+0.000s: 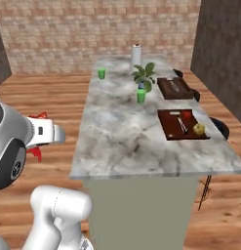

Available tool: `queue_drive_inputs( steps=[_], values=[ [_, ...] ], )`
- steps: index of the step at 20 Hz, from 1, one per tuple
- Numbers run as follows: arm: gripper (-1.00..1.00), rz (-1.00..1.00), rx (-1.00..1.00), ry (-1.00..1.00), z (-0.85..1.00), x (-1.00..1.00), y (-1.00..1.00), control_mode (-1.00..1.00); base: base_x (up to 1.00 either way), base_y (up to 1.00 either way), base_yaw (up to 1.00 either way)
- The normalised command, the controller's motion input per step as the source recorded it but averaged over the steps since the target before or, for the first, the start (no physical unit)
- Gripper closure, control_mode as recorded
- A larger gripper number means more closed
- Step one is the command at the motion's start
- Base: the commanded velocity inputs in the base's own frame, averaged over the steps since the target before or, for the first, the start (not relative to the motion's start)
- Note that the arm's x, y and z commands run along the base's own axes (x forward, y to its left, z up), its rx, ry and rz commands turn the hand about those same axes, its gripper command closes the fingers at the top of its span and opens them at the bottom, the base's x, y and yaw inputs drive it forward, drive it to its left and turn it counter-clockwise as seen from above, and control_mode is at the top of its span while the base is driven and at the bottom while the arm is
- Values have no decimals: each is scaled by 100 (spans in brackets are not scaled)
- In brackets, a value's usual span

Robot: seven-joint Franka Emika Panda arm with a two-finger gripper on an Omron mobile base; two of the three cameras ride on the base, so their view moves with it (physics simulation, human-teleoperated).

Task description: Gather the bell pepper and squash from the fridge and place them on a tray on the dining counter. Then gather the fishs from the fridge and place them on the other tray.

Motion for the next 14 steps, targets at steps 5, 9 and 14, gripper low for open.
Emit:
queue_drive_inputs(
  steps=[5, 9, 14],
  values=[
    [100, 0, 0, 0, 0, 0, 0, 100, -24, -100, 14],
    [100, 0, 0, 0, 0, 0, 0, 100, -28, -100, 8],
    [100, 0, 0, 0, 0, 0, 0, 100, -7, -100, 7]
  ],
)
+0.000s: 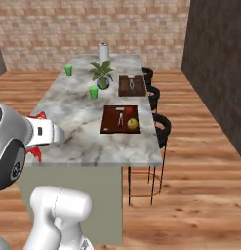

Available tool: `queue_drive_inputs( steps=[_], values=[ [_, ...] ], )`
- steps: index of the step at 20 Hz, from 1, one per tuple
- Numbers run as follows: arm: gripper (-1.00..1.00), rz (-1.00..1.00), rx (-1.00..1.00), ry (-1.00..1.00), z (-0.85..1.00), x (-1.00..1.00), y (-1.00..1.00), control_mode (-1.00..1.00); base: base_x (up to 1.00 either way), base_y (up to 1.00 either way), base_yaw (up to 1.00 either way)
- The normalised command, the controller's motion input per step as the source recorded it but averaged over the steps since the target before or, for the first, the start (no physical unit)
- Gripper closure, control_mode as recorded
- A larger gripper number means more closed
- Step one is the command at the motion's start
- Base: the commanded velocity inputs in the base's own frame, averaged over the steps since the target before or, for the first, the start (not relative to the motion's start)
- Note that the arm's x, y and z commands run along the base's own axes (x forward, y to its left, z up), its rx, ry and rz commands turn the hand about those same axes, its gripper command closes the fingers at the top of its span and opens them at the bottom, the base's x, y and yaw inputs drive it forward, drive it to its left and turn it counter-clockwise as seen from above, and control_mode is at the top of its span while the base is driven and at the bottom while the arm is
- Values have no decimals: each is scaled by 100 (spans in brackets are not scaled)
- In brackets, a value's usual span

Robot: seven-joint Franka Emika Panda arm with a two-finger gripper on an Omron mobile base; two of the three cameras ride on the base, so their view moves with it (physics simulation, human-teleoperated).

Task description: Gather the bell pepper and squash from the fridge and place them on a tray on the dining counter. Then gather the fishs from the fridge and place them on the other tray.

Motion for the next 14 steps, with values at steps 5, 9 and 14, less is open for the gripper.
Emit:
queue_drive_inputs(
  steps=[5, 9, 14],
  values=[
    [100, 0, 0, 0, 0, 0, 0, 100, 9, -100, 9],
    [100, 0, 0, 0, 0, 0, 0, 100, 25, -100, 10],
    [100, 0, 0, 0, 0, 0, 0, 100, 46, -100, 14]
  ],
)
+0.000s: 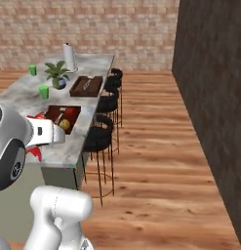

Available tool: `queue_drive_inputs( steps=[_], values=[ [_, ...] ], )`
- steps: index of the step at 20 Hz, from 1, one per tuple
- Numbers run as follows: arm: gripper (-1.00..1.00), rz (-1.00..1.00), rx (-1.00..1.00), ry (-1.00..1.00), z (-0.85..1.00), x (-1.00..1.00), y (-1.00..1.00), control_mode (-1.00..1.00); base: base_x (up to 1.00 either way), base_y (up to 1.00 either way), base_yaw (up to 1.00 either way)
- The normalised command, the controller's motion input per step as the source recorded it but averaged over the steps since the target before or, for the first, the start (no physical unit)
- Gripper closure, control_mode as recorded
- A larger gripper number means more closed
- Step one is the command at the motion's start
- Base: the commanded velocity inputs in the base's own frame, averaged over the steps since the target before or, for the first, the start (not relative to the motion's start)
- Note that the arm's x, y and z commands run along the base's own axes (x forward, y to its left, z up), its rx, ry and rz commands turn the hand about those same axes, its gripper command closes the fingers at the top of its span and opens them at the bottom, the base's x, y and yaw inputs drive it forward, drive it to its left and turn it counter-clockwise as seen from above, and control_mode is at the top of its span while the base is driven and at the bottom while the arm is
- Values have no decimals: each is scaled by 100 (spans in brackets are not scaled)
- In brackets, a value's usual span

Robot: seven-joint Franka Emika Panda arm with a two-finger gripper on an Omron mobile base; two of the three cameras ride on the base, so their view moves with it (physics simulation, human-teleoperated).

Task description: Gather the bell pepper and squash from the fridge and place them on a tray on the dining counter. Then gather the fishs from the fridge and place them on the other tray.

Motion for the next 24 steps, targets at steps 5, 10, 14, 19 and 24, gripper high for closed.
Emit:
queue_drive_inputs(
  steps=[5, 10, 14, 19, 24],
  values=[
    [100, 0, 0, 0, 0, 0, 0, 100, 82, -100, 26],
    [100, 0, 0, 0, 0, 0, 0, 100, 100, -85, 43],
    [100, 0, 0, 0, 0, 0, 0, 100, 100, -76, 47],
    [100, 0, 0, 0, 0, 0, 0, 100, 100, -85, 48],
    [100, 0, 0, 0, 0, 0, 0, 100, 100, -83, 50]
  ],
)
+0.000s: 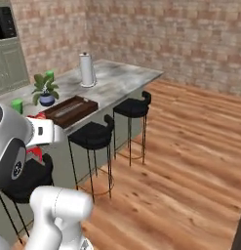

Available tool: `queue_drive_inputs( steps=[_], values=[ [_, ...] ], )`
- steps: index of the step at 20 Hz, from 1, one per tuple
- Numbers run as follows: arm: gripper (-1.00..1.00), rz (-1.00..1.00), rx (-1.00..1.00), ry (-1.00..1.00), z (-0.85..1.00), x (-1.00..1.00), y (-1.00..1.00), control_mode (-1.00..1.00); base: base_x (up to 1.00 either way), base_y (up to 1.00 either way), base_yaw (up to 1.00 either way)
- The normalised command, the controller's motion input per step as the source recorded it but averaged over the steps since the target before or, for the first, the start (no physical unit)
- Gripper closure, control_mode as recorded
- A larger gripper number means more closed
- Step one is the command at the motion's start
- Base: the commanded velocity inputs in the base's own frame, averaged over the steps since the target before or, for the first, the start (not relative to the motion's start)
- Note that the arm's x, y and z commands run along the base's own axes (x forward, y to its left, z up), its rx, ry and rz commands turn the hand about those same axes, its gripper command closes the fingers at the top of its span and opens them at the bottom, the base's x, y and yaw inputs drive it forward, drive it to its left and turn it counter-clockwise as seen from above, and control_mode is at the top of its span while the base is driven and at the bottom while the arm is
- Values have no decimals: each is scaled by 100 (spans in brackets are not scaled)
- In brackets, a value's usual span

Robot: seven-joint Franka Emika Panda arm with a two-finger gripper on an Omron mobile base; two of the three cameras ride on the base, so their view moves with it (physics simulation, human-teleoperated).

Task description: Gather the bell pepper and squash from the fridge and place them on a tray on the dining counter. Then gather the fishs from the fridge and place them on the other tray.

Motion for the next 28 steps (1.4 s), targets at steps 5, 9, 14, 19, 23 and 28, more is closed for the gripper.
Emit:
queue_drive_inputs(
  steps=[5, 9, 14, 19, 23, 28],
  values=[
    [100, 0, 0, 0, 0, 0, 0, 100, 100, -83, 51],
    [100, 0, 0, 0, 0, 0, 0, 100, 99, -71, 58],
    [100, 0, 0, 0, 0, 0, 0, 100, 98, -80, 56],
    [100, 0, 0, 0, 0, 0, 0, 100, 56, -85, 53],
    [100, 0, 0, 0, 0, 0, 0, 100, 37, -35, 44],
    [100, 0, 0, 0, 0, 0, 0, 100, 24, -2, 42]
  ],
)
